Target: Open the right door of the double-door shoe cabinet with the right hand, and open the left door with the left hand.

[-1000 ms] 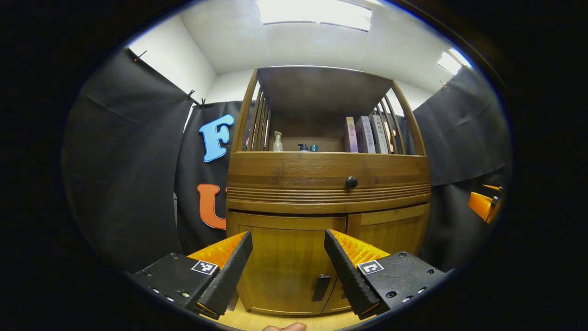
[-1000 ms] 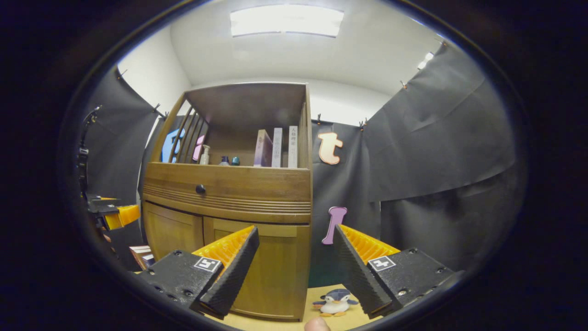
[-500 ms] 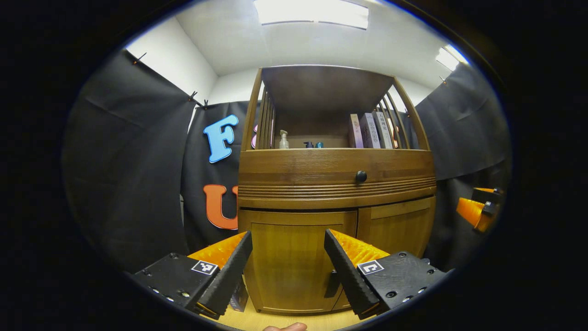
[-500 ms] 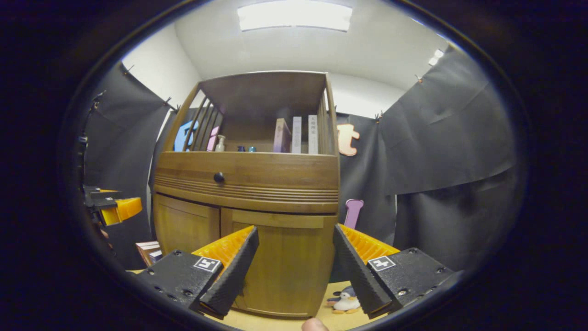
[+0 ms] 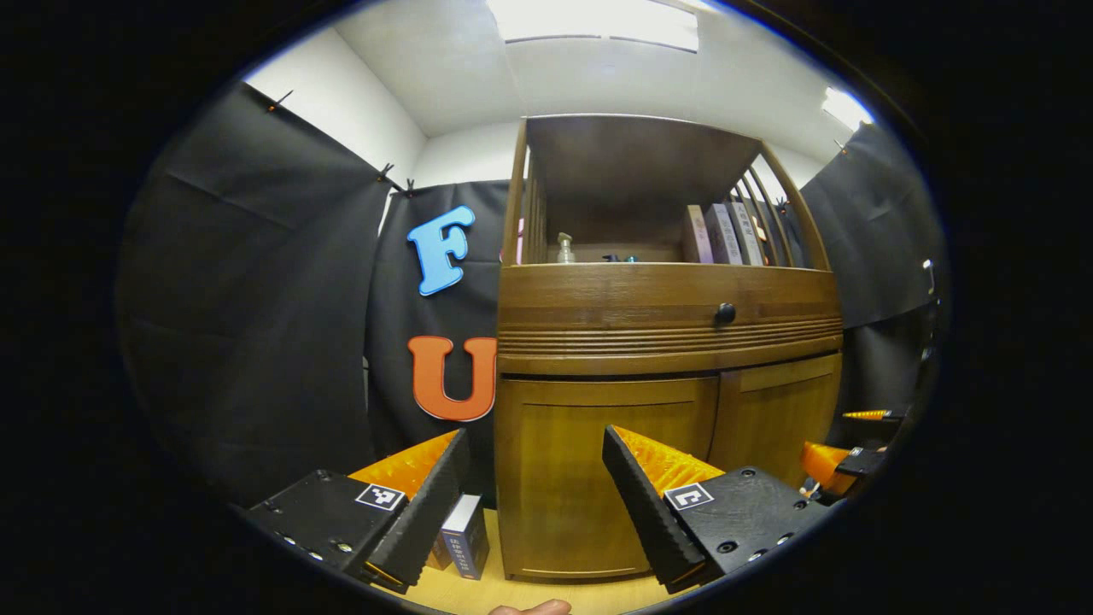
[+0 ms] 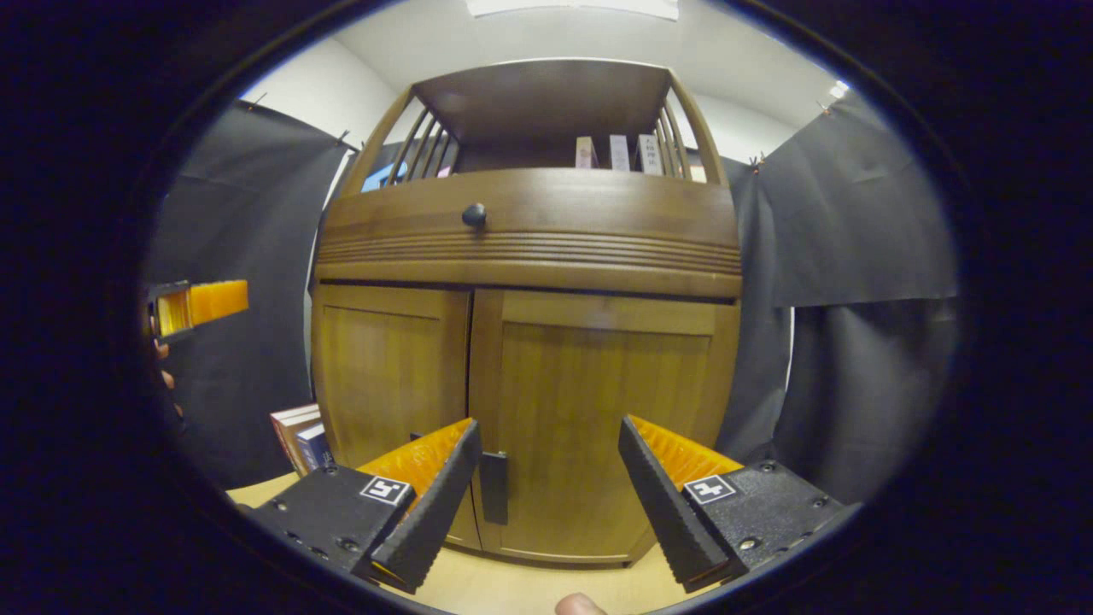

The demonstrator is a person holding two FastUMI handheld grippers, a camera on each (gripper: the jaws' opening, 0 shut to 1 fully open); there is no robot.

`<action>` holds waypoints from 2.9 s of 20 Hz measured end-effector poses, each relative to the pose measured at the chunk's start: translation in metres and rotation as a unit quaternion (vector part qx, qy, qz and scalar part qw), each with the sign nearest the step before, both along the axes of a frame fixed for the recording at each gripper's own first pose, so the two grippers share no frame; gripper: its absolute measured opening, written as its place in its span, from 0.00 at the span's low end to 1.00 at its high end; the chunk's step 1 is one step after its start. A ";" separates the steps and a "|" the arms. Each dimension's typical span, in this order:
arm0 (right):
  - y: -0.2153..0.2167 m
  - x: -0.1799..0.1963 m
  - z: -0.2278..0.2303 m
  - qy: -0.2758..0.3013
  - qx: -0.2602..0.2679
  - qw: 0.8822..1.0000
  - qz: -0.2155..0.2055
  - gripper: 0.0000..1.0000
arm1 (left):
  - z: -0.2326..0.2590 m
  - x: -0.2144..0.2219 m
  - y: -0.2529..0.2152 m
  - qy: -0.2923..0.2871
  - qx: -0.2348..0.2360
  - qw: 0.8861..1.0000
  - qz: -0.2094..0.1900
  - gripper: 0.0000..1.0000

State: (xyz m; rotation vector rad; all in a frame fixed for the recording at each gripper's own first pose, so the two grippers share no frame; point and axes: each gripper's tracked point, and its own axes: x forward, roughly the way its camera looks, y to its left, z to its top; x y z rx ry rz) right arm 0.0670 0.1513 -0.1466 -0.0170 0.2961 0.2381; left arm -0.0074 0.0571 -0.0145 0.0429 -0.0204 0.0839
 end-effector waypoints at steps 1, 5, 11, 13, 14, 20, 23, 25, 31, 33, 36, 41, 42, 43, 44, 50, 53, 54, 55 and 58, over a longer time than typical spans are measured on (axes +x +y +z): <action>0.006 0.005 -0.014 0.014 0.000 1.000 0.007 1.00 | 0.000 0.000 0.007 -0.005 -0.004 1.000 0.005 0.95; 0.025 0.018 -0.074 0.078 -0.006 0.997 0.013 0.96 | -0.010 0.007 0.033 0.002 -0.021 1.000 0.023 0.95; 0.030 0.028 -0.104 0.120 0.025 0.992 -0.010 0.84 | -0.019 0.014 0.053 0.018 0.017 0.999 0.039 0.95; 0.040 0.034 -0.113 0.123 0.035 0.992 -0.006 0.83 | -0.021 0.015 0.052 0.021 0.020 0.999 0.035 0.95; 0.048 0.037 -0.119 0.123 0.040 0.992 -0.002 0.81 | -0.024 0.016 0.050 0.022 0.019 0.999 0.031 0.95; 0.058 0.047 -0.135 0.128 0.037 0.991 -0.009 0.59 | -0.030 0.020 0.048 0.031 -0.010 0.999 0.009 1.00; 0.059 0.055 -0.144 0.126 0.036 0.991 -0.025 0.48 | -0.030 0.026 0.046 0.027 0.000 1.000 -0.001 0.95; 0.059 0.057 -0.146 0.119 0.038 0.991 -0.038 0.39 | -0.035 0.032 0.037 0.035 -0.006 0.999 -0.015 1.00; 0.059 0.056 -0.146 0.105 0.025 0.992 -0.057 0.34 | -0.018 0.041 0.004 0.018 -0.002 0.998 -0.059 0.94; 0.059 0.056 -0.146 0.110 0.028 0.992 -0.057 0.32 | -0.020 0.039 -0.002 0.020 -0.001 0.998 -0.065 1.00; 0.058 0.053 -0.144 0.116 0.031 0.992 -0.048 0.29 | -0.033 0.029 -0.013 0.039 -0.009 0.996 -0.079 0.94; 0.053 0.037 -0.141 0.115 0.030 0.992 -0.035 0.29 | -0.030 0.021 -0.022 0.034 0.022 0.996 -0.082 0.94; 0.053 0.034 -0.140 0.115 0.030 0.992 -0.035 0.29 | -0.029 0.017 -0.024 0.033 0.020 0.996 -0.083 0.94; 0.051 0.029 -0.139 0.116 0.030 0.992 -0.036 0.29 | -0.028 0.017 -0.027 0.032 0.017 0.996 -0.082 0.94; 0.049 0.025 -0.138 0.116 0.031 0.992 -0.036 0.29 | -0.027 0.019 -0.030 0.032 0.015 0.996 -0.082 0.94; 0.036 -0.004 -0.132 0.106 0.035 0.993 -0.023 0.29 | -0.034 0.018 -0.049 0.044 0.004 0.996 -0.084 0.94; 0.026 -0.021 -0.125 0.104 0.032 0.994 -0.021 0.29 | -0.038 0.019 -0.058 0.058 -0.010 0.995 -0.087 0.94; 0.022 -0.029 -0.124 0.111 0.038 0.993 -0.011 0.29 | -0.037 0.020 -0.062 0.058 -0.009 0.994 -0.088 0.94; 0.019 -0.035 -0.122 0.116 0.045 0.992 -0.001 0.29 | -0.036 0.021 -0.066 0.057 -0.008 0.994 -0.089 0.94; 0.003 -0.053 -0.117 0.125 0.054 0.991 0.012 0.29 | -0.039 0.023 -0.078 0.058 -0.005 0.993 -0.099 0.94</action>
